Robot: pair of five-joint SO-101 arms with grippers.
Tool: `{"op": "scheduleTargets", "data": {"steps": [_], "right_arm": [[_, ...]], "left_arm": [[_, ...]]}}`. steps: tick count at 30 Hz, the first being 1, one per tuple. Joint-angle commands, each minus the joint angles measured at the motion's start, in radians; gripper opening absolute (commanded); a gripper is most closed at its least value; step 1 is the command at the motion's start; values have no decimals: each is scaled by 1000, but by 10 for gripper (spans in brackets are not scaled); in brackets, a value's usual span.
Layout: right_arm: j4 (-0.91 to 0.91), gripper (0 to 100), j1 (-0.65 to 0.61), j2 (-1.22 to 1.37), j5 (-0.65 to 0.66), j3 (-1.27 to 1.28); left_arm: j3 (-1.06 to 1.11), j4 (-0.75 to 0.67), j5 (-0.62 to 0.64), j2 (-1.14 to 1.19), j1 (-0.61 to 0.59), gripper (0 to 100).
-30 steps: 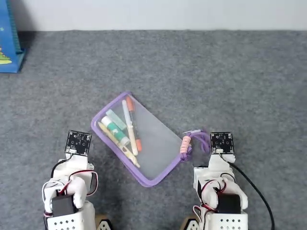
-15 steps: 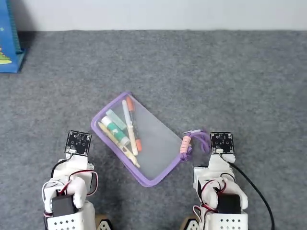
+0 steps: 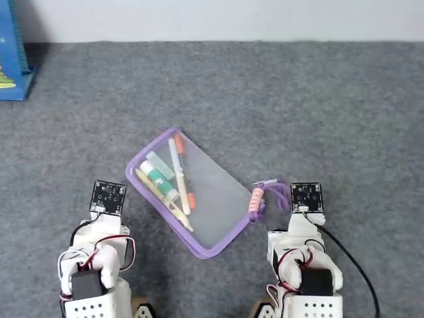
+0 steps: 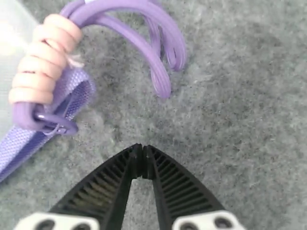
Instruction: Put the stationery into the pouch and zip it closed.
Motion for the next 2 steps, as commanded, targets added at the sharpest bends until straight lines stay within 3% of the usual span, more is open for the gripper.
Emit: {"op": "scheduleTargets", "data": {"steps": [1, 2], "right_arm": [[4, 11, 10, -10, -5, 20], [4, 11, 10, -10, -5, 20]], "left_arm": [[-10, 6, -5, -14, 8, 14], [-10, 6, -5, -14, 8, 14]]}}
